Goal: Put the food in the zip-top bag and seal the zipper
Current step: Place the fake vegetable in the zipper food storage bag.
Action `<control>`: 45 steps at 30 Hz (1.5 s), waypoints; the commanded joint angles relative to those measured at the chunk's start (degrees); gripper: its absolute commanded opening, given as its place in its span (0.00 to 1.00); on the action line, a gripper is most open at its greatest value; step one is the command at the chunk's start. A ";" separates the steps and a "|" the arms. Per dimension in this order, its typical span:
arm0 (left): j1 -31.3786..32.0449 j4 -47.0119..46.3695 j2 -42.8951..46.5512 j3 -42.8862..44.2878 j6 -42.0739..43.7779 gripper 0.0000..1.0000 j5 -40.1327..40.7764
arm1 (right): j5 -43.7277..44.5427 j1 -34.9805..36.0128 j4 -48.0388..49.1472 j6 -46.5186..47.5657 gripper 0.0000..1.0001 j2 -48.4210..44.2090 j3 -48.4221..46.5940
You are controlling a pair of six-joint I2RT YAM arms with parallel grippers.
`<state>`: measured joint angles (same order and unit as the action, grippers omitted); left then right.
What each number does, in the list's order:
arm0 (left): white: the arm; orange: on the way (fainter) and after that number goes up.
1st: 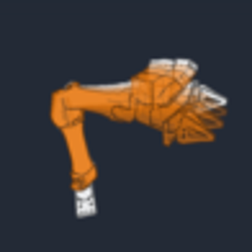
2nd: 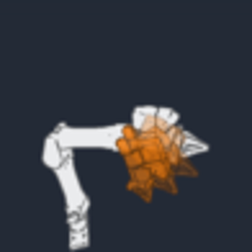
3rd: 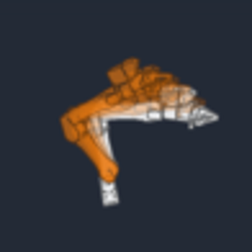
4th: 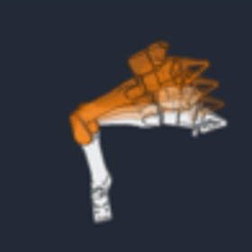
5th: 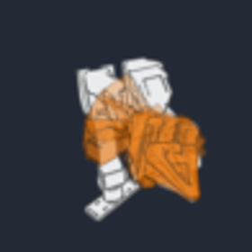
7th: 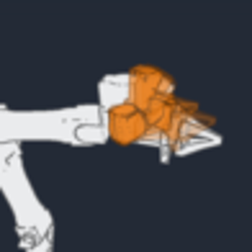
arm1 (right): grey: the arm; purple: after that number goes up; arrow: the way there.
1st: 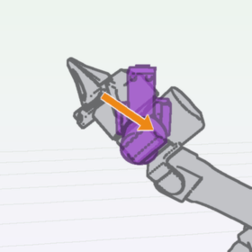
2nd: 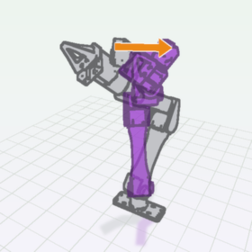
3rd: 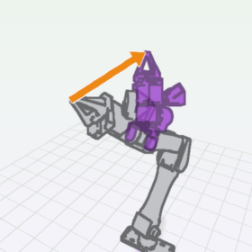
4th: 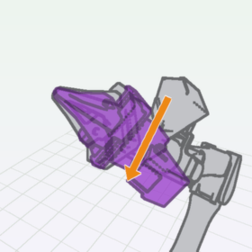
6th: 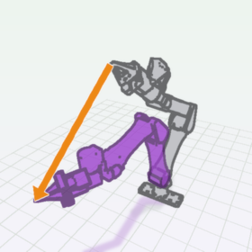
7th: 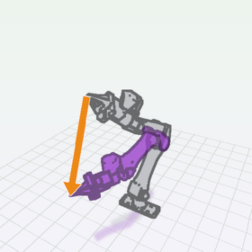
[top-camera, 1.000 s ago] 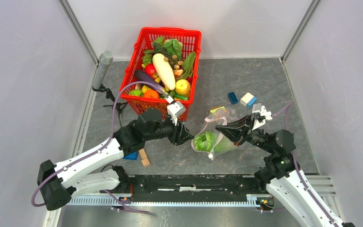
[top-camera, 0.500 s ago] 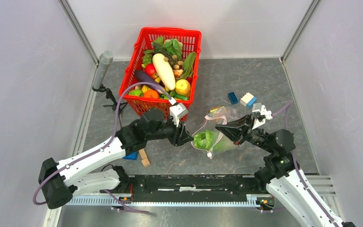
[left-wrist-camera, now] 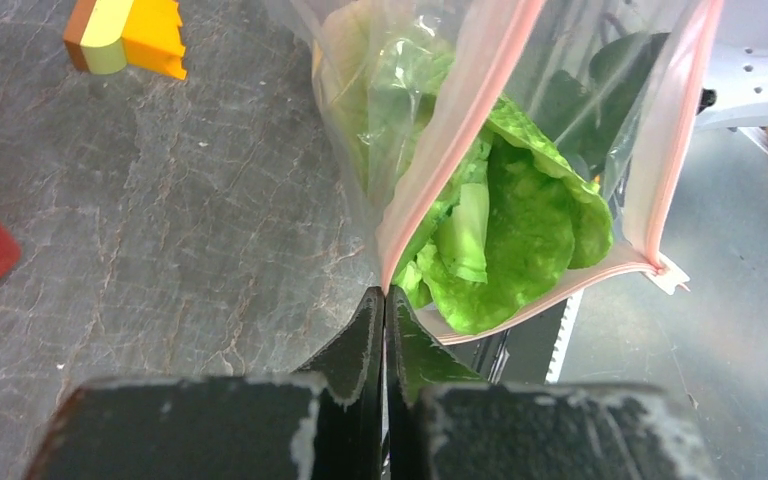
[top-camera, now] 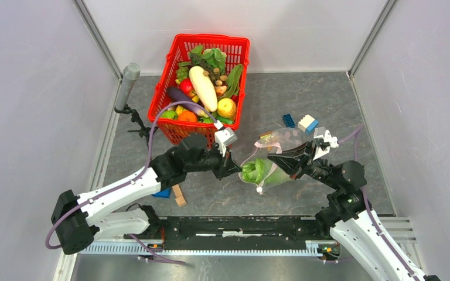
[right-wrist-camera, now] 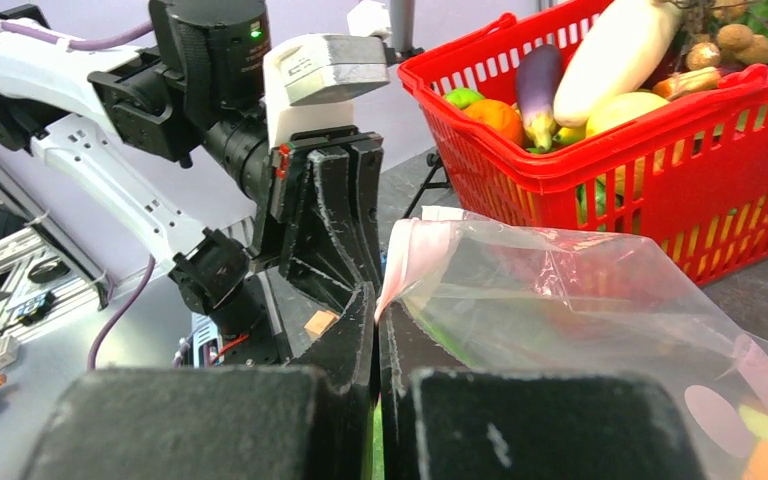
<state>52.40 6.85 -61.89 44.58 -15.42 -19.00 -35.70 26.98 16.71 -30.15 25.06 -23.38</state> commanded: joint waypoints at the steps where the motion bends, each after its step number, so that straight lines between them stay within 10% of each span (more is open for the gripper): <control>1: -0.19 -5.12 1.10 0.60 -1.86 0.02 -3.04 | 4.34 0.00 -0.56 1.94 0.00 -0.80 -1.16; 23: -2.39 7.94 3.09 14.83 -2.57 0.02 9.24 | 7.50 0.00 -6.54 2.32 0.00 -2.22 -9.86; 35: -2.57 2.15 1.81 15.38 -4.08 0.08 5.71 | 23.66 0.00 -28.30 1.15 0.00 1.40 -23.36; 37: -2.65 1.87 0.74 16.18 -3.36 0.35 5.82 | 23.76 0.00 -28.79 2.03 0.00 1.76 -22.62; 45: -5.29 2.76 -1.04 18.98 -0.70 0.75 6.35 | 20.22 0.00 -23.56 2.37 0.00 3.21 -17.50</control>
<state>48.86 11.27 -63.16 59.90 -17.54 -13.45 -14.39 27.00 -12.62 -28.53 27.90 -42.74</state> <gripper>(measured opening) 0.708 0.010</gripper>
